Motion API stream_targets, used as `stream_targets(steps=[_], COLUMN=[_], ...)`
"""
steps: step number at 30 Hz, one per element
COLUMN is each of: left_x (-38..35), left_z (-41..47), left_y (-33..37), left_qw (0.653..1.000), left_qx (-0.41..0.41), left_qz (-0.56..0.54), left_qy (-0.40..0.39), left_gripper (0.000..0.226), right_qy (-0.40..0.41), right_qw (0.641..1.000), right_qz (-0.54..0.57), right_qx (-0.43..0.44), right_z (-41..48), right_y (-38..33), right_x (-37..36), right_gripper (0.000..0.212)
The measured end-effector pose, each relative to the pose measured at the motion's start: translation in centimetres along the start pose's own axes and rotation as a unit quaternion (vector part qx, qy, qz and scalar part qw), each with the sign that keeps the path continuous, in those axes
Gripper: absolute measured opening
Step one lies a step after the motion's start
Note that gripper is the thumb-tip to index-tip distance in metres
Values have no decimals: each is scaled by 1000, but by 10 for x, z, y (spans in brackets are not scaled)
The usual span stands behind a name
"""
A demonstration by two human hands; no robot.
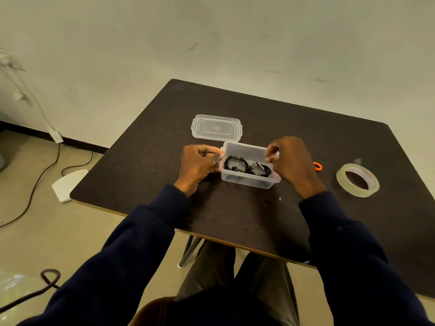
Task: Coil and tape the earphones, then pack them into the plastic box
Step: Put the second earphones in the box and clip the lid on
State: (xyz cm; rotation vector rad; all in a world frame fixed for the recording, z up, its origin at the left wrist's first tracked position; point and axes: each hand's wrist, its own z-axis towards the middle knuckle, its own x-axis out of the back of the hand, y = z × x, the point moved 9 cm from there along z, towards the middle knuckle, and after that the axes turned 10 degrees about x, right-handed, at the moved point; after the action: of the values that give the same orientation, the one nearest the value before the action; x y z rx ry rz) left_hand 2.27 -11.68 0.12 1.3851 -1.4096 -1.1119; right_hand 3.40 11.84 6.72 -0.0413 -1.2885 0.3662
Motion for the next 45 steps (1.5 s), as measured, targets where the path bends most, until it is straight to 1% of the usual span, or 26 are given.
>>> stream_targets(steps=[3,7,8,9,11,12,13,15,17,18,21,23,25,26,28,30,32,33,34,35,37,38,40,42,45], left_x=[2,5,11,17,27,28,27,20,11,9,7,6,5,5,0,-6,-11,-15,-18,-22,-27,-27,-21,-16,-15], left_z=[1,7,12,19,36,45,53,70,82,86,89,88,78,71,51,28,4,-6,-15,-22,-33,-35,-34,-23,0], left_y=[-4,-5,-2,2,13,18,22,25,25,25,30,32,38,45,63,87,112,122,130,136,145,148,151,142,99], left_qw=[1000,1000,1000,998,979,967,958,937,907,895,870,861,856,855,851,845,841,842,845,851,871,884,913,942,978], left_qx=[-5,-6,-20,-46,-104,-123,-136,-155,-168,-173,-192,-203,-236,-261,-317,-375,-420,-429,-431,-425,-405,-394,-364,-306,-148], left_qz=[-6,-20,-3,38,145,188,220,291,373,398,437,448,439,426,398,364,332,322,315,309,275,243,171,117,114], left_qy=[-2,-13,4,36,101,118,121,115,103,101,122,131,138,139,132,112,80,57,31,3,-45,-59,-65,-68,-90], left_gripper=[15,12,11,11,16,19,22,24,22,20,14,19,21,20,18,15,13,13,13,13,13,14,17,22,19], right_qy=[45,81,91,101,118,117,104,41,-31,-48,-69,-83,-82,-60,44,150,193,198,202,213,243,253,252,238,203], right_qw=[998,996,995,993,991,990,990,990,990,990,989,988,986,986,985,977,971,970,968,964,949,941,928,917,911], right_qz=[28,43,47,54,65,72,80,90,89,90,110,114,126,137,149,134,131,128,129,136,175,204,265,319,353], right_qx=[-19,-9,-6,-3,14,33,57,98,101,95,64,64,68,70,72,66,62,64,73,84,101,97,70,29,-59], right_z=[-10,-18,-18,-18,-16,-16,-16,-19,-26,-28,-28,-29,-31,-32,-30,-27,-19,-14,-10,-7,-11,-15,-23,-30,-31], right_y=[11,13,12,12,7,1,-7,-20,-24,-23,-17,-16,-16,-16,-13,-11,-12,-15,-18,-20,-22,-21,-16,-8,17], right_x=[8,10,12,15,21,23,20,6,-12,-17,-13,-7,0,6,23,42,54,58,62,67,79,82,85,83,68], right_gripper=[9,7,7,7,9,9,8,11,19,22,18,15,13,12,20,45,70,75,73,63,36,28,20,18,17])
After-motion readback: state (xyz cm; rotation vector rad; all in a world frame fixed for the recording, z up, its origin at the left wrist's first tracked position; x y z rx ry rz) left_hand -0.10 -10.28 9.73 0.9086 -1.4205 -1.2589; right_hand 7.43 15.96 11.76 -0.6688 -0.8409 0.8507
